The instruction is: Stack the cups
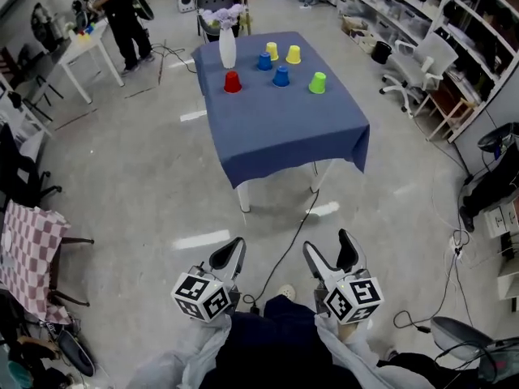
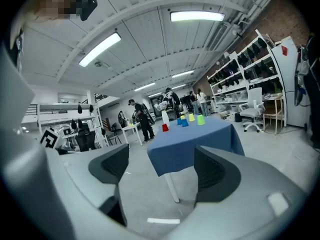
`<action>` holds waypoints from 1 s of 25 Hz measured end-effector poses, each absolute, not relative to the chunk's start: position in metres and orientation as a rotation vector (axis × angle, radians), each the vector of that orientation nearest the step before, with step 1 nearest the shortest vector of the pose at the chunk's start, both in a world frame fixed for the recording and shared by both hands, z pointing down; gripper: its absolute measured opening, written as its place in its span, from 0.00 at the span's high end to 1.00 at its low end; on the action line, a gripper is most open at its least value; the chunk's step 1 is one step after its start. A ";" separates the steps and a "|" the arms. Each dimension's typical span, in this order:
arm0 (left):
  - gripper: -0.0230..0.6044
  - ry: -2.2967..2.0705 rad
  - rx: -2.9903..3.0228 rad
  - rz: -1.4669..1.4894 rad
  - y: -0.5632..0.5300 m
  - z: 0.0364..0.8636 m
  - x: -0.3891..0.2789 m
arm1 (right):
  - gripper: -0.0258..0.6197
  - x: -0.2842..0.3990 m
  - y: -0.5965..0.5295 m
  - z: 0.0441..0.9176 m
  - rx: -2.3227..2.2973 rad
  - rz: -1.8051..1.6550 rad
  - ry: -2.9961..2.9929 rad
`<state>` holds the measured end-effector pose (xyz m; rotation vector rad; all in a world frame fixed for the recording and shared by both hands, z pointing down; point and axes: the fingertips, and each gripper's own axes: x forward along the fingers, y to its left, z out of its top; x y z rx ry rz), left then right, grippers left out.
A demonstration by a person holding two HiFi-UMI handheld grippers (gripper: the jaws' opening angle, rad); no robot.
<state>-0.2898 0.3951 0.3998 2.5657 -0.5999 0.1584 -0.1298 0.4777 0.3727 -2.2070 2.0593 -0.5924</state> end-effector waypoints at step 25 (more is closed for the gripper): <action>0.97 -0.541 2.572 0.227 0.390 0.425 -0.151 | 0.32 -0.014 0.477 0.413 -2.140 -0.694 2.036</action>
